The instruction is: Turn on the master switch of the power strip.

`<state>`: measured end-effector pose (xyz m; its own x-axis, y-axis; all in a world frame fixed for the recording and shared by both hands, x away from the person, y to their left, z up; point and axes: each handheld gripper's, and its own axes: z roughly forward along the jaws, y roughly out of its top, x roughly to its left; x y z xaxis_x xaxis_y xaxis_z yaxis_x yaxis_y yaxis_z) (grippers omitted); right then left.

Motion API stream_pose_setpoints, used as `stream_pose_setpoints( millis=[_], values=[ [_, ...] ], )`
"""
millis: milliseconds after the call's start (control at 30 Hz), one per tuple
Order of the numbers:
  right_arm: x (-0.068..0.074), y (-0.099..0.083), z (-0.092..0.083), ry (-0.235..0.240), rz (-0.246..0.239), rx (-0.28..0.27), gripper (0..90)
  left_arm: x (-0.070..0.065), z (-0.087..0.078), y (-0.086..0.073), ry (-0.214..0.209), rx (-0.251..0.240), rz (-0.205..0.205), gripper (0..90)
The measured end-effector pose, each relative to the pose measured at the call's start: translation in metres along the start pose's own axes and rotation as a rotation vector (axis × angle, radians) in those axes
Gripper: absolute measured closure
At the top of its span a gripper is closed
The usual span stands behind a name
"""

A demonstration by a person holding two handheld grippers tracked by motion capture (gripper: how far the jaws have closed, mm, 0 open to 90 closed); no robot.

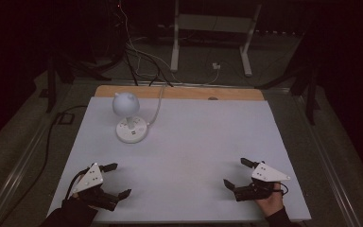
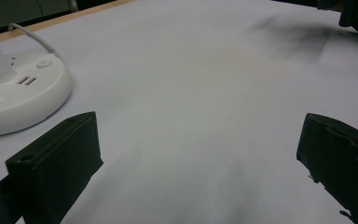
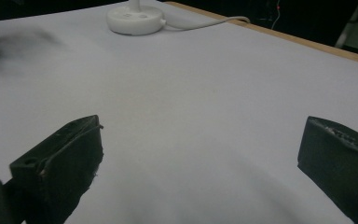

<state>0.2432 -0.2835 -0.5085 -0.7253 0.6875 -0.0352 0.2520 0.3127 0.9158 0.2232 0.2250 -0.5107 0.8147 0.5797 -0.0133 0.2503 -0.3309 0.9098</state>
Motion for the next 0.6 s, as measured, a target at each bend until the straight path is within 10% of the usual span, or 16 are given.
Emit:
stream_pose_setpoints(
  millis=[600],
  values=[
    [0.001,-0.0022,0.0052,-0.016,-0.027,0.073,0.0,-0.0005,0.0024,0.0001,-0.028,0.029,0.014,0.2]
  ],
)
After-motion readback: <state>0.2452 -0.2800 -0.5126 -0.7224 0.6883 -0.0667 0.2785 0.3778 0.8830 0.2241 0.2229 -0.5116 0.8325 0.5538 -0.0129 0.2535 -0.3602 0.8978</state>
